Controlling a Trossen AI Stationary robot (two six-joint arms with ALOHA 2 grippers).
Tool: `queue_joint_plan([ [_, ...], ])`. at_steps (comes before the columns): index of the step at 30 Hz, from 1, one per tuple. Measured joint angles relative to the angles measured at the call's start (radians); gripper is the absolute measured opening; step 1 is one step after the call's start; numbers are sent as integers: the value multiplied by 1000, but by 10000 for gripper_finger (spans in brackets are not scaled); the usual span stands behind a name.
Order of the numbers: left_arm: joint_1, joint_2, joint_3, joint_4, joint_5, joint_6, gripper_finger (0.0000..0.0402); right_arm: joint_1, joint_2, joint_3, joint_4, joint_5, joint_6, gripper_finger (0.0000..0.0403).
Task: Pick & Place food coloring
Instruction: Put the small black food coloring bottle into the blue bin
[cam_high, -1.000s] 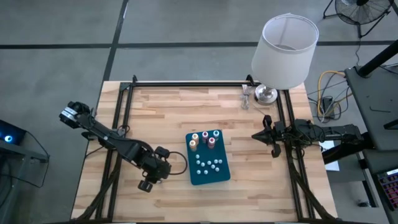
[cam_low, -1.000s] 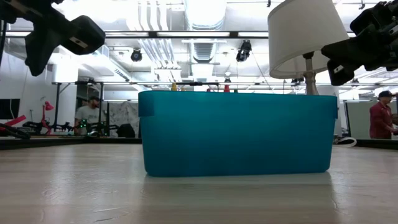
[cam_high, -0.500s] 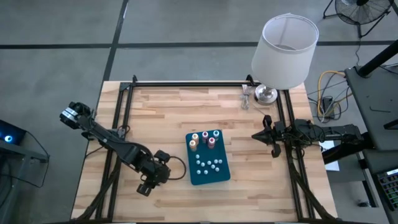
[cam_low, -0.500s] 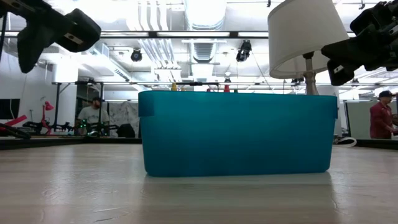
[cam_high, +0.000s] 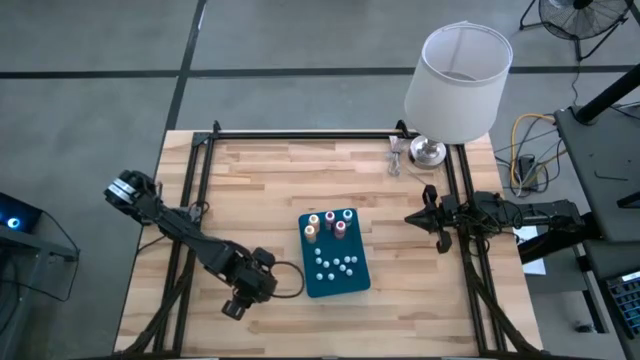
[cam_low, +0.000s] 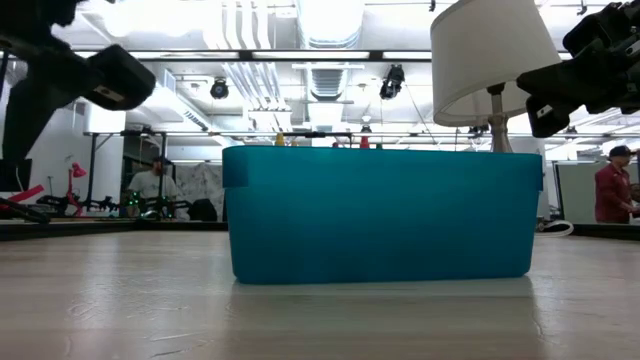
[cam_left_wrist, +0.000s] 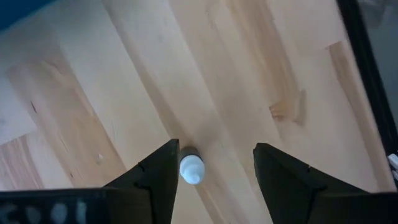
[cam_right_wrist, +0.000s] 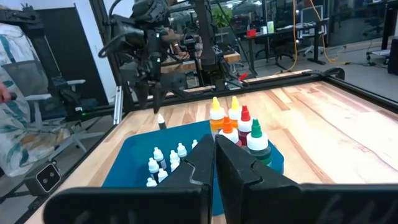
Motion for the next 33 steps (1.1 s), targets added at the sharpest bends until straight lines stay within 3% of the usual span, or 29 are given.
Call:
queue_joint_plan([
  [33, 21, 105, -83, 56, 1, -27, 178, 0, 0, 0, 0, 0, 0, 9],
])
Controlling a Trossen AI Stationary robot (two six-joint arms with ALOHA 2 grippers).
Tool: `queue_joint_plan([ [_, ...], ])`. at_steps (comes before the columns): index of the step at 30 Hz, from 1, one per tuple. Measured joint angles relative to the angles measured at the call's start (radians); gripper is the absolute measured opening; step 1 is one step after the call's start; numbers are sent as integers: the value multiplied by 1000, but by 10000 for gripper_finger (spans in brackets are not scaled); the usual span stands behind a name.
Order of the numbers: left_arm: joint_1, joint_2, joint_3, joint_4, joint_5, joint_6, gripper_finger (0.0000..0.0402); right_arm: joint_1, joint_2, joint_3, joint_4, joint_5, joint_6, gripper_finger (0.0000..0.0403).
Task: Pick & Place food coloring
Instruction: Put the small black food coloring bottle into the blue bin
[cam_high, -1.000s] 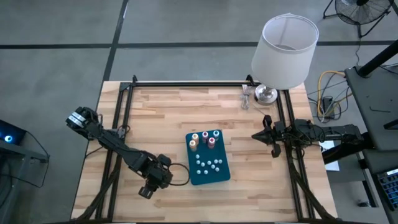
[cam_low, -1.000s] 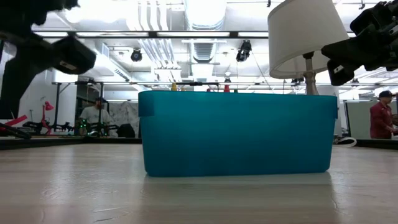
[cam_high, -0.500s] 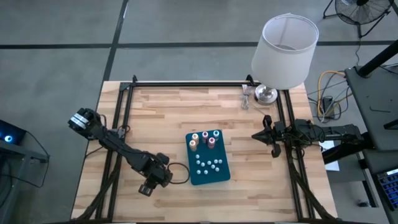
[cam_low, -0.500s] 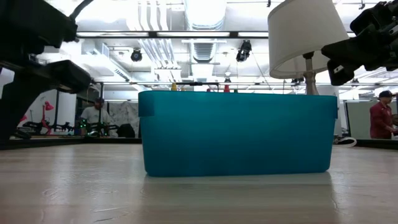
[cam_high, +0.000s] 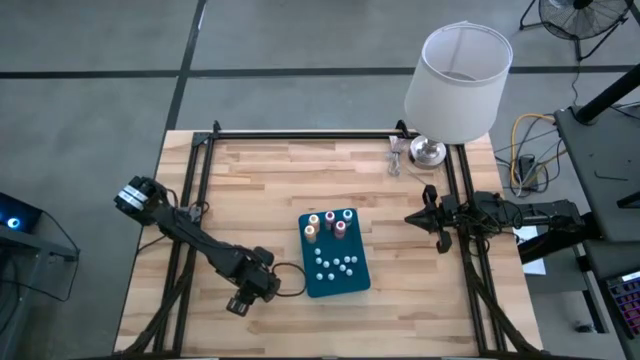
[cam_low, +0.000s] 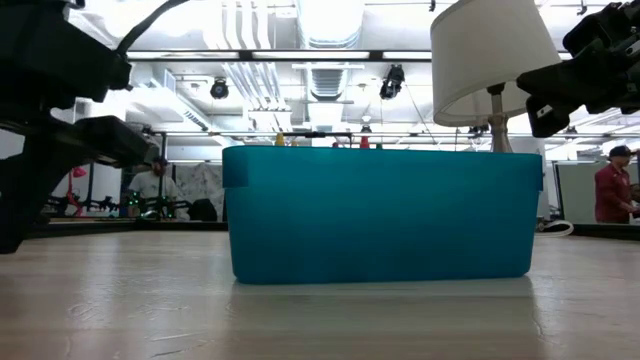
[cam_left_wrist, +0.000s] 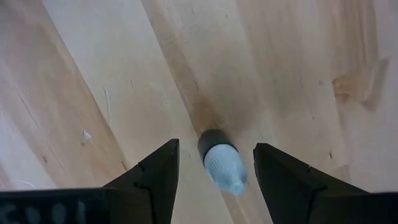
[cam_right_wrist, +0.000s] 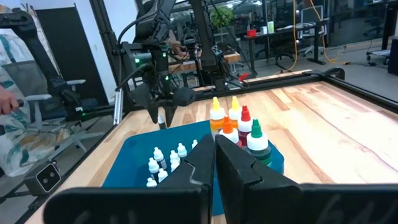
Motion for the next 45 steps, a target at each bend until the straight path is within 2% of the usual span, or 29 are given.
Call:
queue_joint_plan([
  [12, 1, 7, 0, 6, 0, -4, 167, 0, 0, 0, 0, 0, 0, 9],
  [23, 8, 7, 0, 5, 4, -5, 67, 0, 0, 0, 0, 0, 0, 9],
  [27, 11, 2, 1, 4, 12, -5, 45, 0, 0, 0, 0, 0, 0, 9],
  [39, 47, -19, 126, -103, 13, 64, 50, 0, 0, 0, 0, 0, 0, 9],
  [45, 106, -20, 229, -140, 11, 167, 50, 0, 0, 0, 0, 0, 0, 9],
])
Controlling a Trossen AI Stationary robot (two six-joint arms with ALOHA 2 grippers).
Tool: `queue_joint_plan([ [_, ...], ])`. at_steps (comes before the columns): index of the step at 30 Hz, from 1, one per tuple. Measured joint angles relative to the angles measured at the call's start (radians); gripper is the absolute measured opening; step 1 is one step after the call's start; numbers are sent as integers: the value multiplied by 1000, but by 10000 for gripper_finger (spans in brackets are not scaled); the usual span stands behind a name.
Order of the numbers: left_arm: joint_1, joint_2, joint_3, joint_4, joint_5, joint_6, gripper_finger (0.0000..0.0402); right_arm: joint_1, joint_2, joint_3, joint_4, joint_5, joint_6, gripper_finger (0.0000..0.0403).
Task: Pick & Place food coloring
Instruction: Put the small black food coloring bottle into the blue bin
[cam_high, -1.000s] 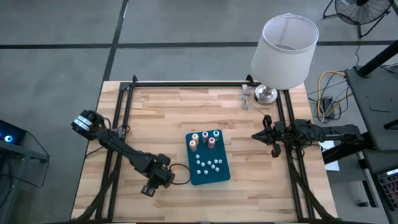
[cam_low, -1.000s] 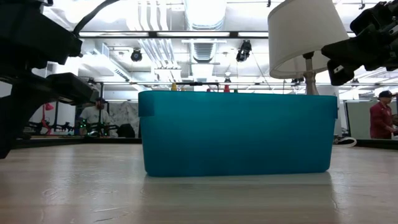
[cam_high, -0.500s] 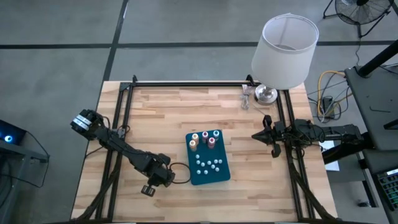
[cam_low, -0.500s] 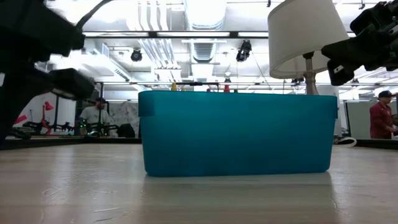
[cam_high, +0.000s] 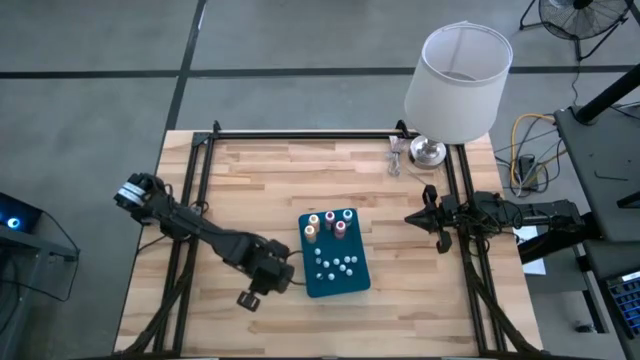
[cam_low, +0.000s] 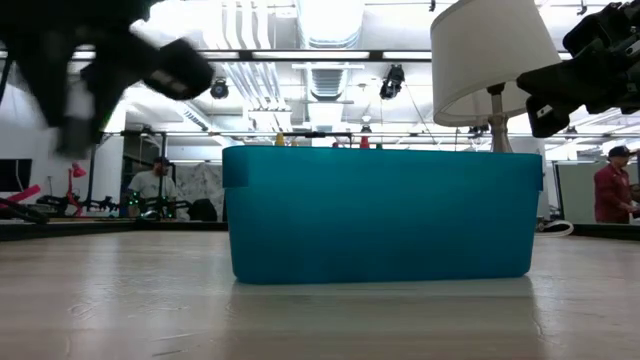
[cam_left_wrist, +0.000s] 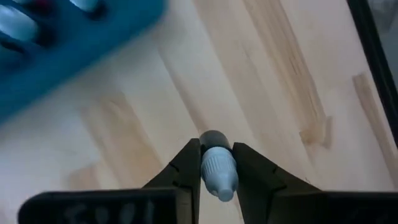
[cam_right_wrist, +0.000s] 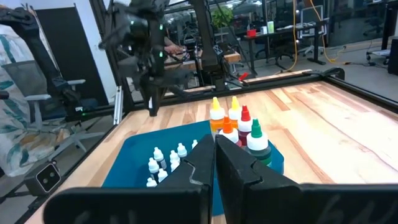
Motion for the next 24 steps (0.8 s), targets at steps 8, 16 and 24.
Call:
queue_joint_plan([
  [8, 119, 13, 150, -117, -20, 136, 51, 0, 0, 0, 0, 0, 0, 9],
  [16, 216, 62, 233, -137, -27, 215, 51, 0, 0, 0, 0, 0, 0, 9],
  [24, 289, 127, 263, -138, -26, 247, 51, 0, 1, 0, 0, 0, 0, 9],
])
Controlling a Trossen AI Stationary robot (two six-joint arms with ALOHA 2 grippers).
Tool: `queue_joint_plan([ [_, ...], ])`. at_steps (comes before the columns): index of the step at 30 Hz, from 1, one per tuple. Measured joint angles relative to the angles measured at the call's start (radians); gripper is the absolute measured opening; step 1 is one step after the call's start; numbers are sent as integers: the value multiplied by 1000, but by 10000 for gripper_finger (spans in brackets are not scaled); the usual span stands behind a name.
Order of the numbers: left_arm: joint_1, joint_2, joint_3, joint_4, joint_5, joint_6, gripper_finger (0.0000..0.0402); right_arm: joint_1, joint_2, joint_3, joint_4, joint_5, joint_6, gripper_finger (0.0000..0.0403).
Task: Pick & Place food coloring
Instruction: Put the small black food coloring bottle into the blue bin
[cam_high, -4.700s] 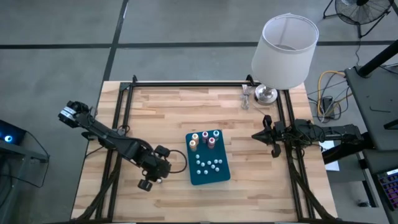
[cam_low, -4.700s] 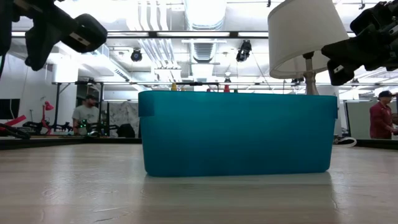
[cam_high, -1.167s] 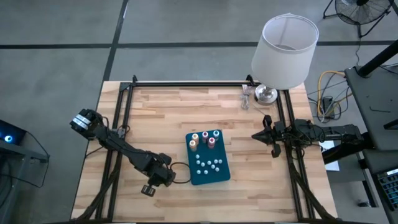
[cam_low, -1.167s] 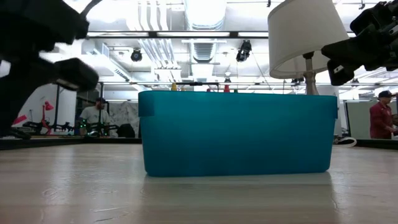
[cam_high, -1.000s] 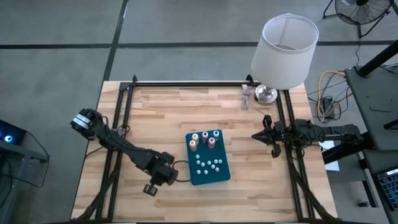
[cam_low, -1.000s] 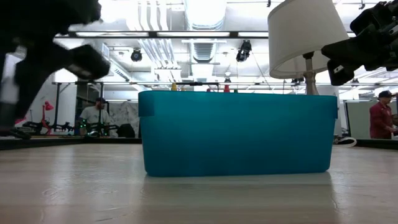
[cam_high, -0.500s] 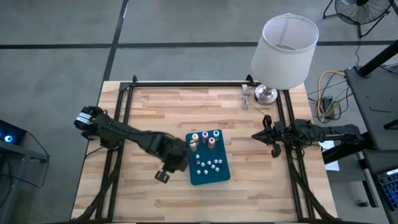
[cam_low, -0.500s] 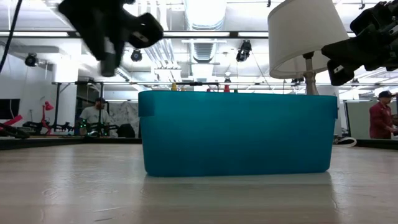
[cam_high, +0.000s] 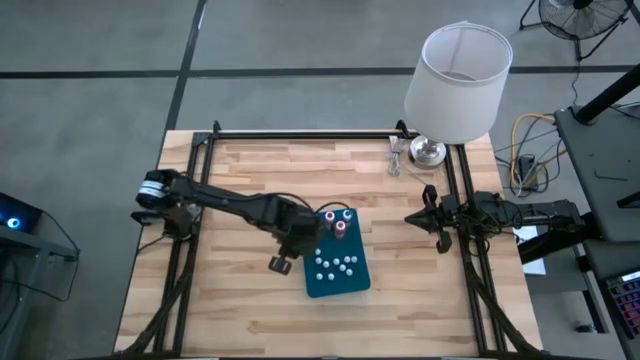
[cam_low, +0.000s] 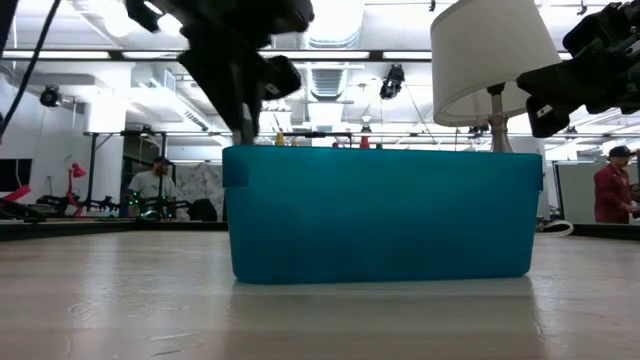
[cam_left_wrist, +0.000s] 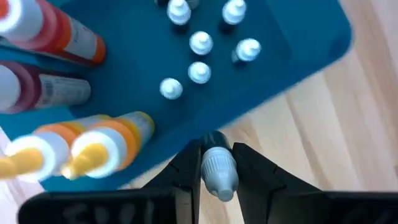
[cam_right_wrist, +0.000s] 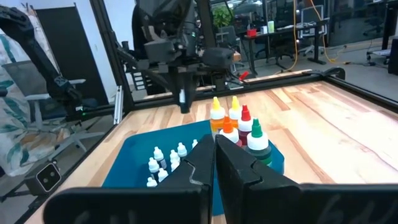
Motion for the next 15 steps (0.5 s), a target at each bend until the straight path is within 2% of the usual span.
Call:
queue_joint_plan([
  [15, 63, 178, 226, -2, 7, 38, 51, 0, 0, 0, 0, 0, 0, 9],
])
